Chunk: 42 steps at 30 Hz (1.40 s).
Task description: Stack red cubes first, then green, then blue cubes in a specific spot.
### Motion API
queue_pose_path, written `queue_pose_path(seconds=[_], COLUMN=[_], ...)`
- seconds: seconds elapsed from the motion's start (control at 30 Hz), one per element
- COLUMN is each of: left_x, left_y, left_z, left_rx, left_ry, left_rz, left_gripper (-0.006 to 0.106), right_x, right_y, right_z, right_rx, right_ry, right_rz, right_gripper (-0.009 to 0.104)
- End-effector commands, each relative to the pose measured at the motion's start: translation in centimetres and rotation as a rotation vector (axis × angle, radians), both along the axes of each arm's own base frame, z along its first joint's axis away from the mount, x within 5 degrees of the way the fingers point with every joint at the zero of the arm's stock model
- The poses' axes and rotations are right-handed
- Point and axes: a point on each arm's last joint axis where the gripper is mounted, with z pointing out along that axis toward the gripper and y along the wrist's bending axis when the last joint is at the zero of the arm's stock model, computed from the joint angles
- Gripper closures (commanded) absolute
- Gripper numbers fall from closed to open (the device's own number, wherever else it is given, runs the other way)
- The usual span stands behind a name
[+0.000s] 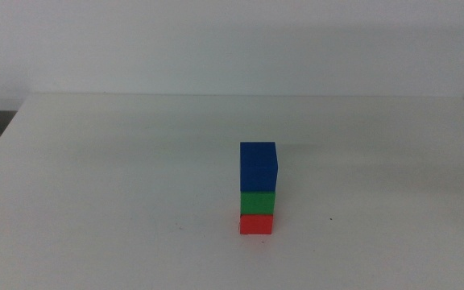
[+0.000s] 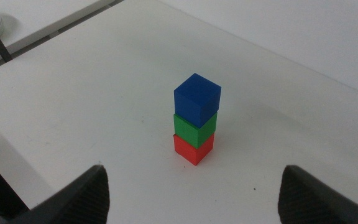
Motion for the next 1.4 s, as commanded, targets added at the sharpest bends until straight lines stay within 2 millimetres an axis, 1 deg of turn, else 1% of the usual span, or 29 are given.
queue_pose_path(seconds=[0.0, 0.07, 0.13, 0.2, 0.27, 0.3, 0.4, 0.47, 0.57, 0.67, 0.73, 0.8, 0.87, 0.97, 1.03, 1.13, 1.23, 1.37], left_x=[0.0, -0.2, -0.5, -0.8, -1.2, -1.3, -1.9, -2.4, -3.2, -3.6, -3.3, -3.0, -2.8, -2.5, -2.3, -2.1, -2.0, -1.7], left_y=[0.0, 0.0, 0.1, 0.0, -0.1, -0.1, 0.0, -0.1, -0.1, -0.2, -0.2, -0.2, -0.1, 0.0, 0.0, 0.0, 0.1, 0.1], left_z=[0.0, 0.1, 0.2, -0.1, -0.8, -1.5, -4.5, -6.6, -9.8, -13.4, -15.7, -17.0, -17.7, -18.1, -18.5, -19.4, -20.2, -21.3], left_rx=[0.002, 0.001, -0.001, -0.025, -0.058, -0.068, -0.069, -0.070, -0.072, -0.098, -0.103, -0.102, -0.092, -0.088, -0.089, -0.089, -0.089, -0.089], left_ry=[-0.011, -0.030, -0.098, -0.184, -0.278, -0.310, -0.322, -0.308, -0.295, -0.277, -0.227, -0.189, -0.169, -0.210, -0.224, -0.217, -0.202, -0.211], left_rz=[0.002, 0.003, 0.006, 0.002, 0.000, 0.002, 0.009, 0.009, 0.009, 0.004, 0.005, 0.008, 0.011, 0.021, 0.026, 0.029, 0.032, 0.039], left_gripper=[0.007, 0.007, 0.007, 0.007, 0.007, 0.007, 0.007, 0.007, 0.007, 0.007, 0.007, 0.007, 0.007, 0.007, 0.007, 0.007, 0.007, 0.007], right_x=[0.0, 0.0, 0.1, 0.2, 0.6, 0.8, 1.7, 2.4, 3.3, 3.4, 3.2, 2.9, 2.2, 1.1, 0.4, -0.4, -1.0, -1.7], right_y=[-0.1, 0.0, 0.2, 0.5, 1.0, 1.2, 1.6, 1.3, 0.3, -0.9, -1.9, -2.9, -3.8, -4.8, -5.2, -5.7, -6.0, -6.2], right_z=[0.0, -0.2, -0.9, -2.3, -3.8, -4.7, -6.7, -7.6, -8.2, -9.3, -10.4, -11.7, -13.3, -15.9, -17.8, -19.9, -21.0, -21.4], right_rx=[-0.006, -0.007, -0.021, -0.044, -0.028, -0.007, 0.062, 0.089, 0.155, 0.234, 0.235, 0.194, 0.174, 0.172, 0.171, 0.176, 0.193, 0.222], right_ry=[-0.015, -0.007, 0.010, 0.043, 0.066, 0.077, 0.070, 0.043, -0.009, 0.003, -0.013, -0.050, -0.061, -0.054, -0.045, -0.047, -0.084, -0.166], right_rz=[0.006, 0.009, 0.008, 0.008, 0.004, 0.000, -0.040, -0.092, -0.194, -0.304, -0.369, -0.428, -0.481, -0.547, -0.588, -0.635, -0.660, -0.670], right_gripper=[0.002, 0.002, 0.002, 0.002, 0.002, 0.002, 0.002, 0.002, 0.002, 0.002, 0.002, 0.002, 0.002, 0.002, 0.002, 0.002, 0.002, 0.002])
